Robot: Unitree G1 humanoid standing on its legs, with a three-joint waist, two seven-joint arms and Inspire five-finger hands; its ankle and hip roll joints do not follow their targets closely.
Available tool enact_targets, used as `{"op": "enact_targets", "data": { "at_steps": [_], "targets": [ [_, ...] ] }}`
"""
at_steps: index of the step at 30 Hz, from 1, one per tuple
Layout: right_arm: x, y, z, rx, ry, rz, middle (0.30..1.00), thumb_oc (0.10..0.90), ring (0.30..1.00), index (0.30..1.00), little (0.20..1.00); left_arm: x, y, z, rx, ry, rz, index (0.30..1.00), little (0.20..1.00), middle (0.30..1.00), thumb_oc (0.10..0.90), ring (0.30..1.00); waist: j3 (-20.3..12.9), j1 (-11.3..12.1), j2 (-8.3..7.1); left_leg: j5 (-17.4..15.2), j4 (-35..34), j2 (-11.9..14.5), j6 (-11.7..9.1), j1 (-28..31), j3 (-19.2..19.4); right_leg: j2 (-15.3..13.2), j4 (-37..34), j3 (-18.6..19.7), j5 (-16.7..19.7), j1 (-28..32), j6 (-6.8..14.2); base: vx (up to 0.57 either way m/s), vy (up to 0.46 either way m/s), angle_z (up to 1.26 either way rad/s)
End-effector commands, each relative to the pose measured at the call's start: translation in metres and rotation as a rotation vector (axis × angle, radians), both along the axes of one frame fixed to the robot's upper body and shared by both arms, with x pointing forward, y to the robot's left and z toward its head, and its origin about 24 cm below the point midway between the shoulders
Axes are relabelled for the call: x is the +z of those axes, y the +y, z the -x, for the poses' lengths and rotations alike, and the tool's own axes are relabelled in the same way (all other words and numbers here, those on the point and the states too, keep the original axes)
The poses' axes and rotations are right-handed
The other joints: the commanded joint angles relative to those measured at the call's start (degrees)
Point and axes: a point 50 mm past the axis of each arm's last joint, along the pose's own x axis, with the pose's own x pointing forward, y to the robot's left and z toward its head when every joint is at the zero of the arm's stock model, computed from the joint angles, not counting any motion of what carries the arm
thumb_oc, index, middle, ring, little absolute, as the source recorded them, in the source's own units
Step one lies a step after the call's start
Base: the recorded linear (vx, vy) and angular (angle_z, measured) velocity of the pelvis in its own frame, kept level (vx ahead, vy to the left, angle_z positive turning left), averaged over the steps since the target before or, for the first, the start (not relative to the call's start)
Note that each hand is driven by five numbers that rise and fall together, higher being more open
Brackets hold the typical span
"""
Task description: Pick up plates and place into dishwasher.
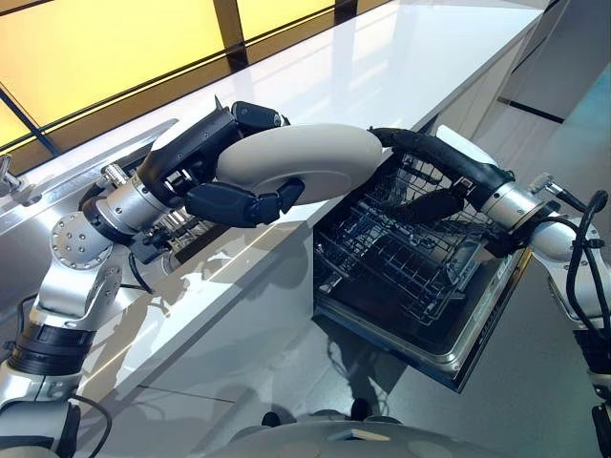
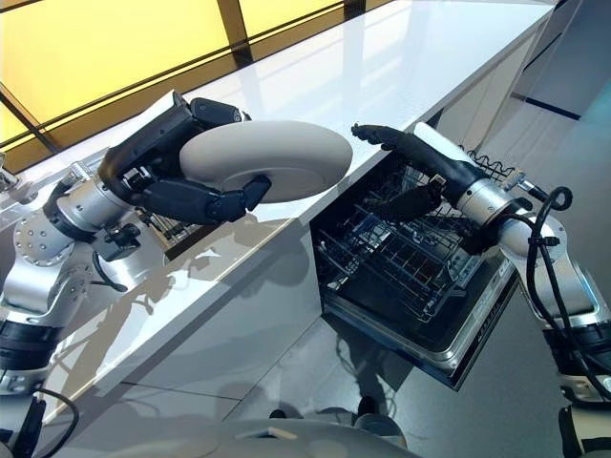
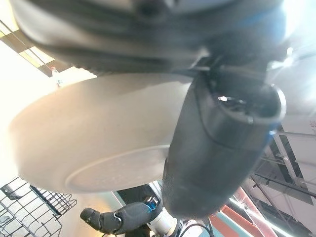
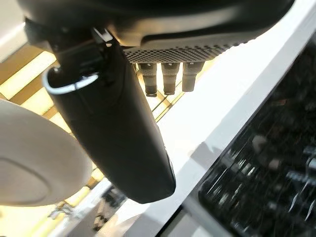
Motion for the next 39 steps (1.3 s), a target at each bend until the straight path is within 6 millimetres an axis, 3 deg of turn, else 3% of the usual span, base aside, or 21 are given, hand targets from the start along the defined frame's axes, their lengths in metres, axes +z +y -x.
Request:
{"op": "enact_targets", "data": {
  "at_steps": [1, 9, 23, 38, 39],
  "targets": [
    [0.052, 0.02, -0.003, 0.201, -0.15, -0.182, 0.9, 0.8, 0.9, 0.9, 0.9, 0.037, 0.002, -0.002, -0.009, -0.183, 0.05, 0.3, 0.2, 0.3, 0.1, 0.3, -4.94, 0.39, -1.51, -4.97, 0.14, -6.02, 4.36, -0.68, 1.56, 3.33, 4.12, -1.26, -7.52, 0.86, 1.22, 0.0, 0.0, 0.0],
    [0.053, 0.026, -0.002, 0.345, -0.078, -0.282, 0.9, 0.8, 0.9, 0.9, 0.9, 0.037, 0.0, -0.008, -0.01, -0.16, 0.025, 0.3, 0.2, 0.3, 0.1, 0.3, -5.15, 0.71, -1.76, -4.85, 0.13, -5.84, 4.13, -0.75, 1.64, 3.23, 3.7, -1.96, -7.37, 1.09, 1.3, 0.0, -0.004, 0.01],
    [0.075, 0.04, 0.009, 0.477, -0.2, -0.422, 0.9, 0.8, 0.9, 0.9, 0.9, 0.032, -0.002, -0.015, -0.016, -0.105, 0.021, 0.3, 0.2, 0.3, 0.1, 0.3, -5.25, 0.77, -1.51, -4.89, 0.16, -5.82, 4.24, -0.74, 1.54, 3.37, 3.41, -1.94, -7.41, 1.29, 1.17, 0.0, 0.0, 0.0],
    [0.057, 0.065, 0.01, 0.653, 0.033, -0.339, 0.9, 0.8, 0.9, 0.9, 0.9, 0.03, -0.01, -0.019, -0.042, -0.072, 0.008, 0.3, 0.2, 0.3, 0.1, 0.3, -5.22, 1.22, -1.84, -4.63, 0.12, -6.07, 4.37, -0.7, 0.42, 3.24, 3.76, -2.01, -7.62, 1.54, 0.96, 0.0, 0.0, 0.0],
    [0.056, 0.066, 0.01, 0.654, 0.037, -0.331, 0.615, 0.468, 0.615, 0.615, 0.568, 0.03, -0.01, -0.019, -0.043, -0.072, 0.008, 0.3, 0.2, 0.3, 0.1, 0.3, -5.23, 1.26, -1.83, -4.59, 0.12, -6.07, 4.35, -0.71, 0.44, 3.19, 3.75, -2.05, -7.59, 1.55, 0.98, 0.0, 0.0, 0.0]
  ]
}}
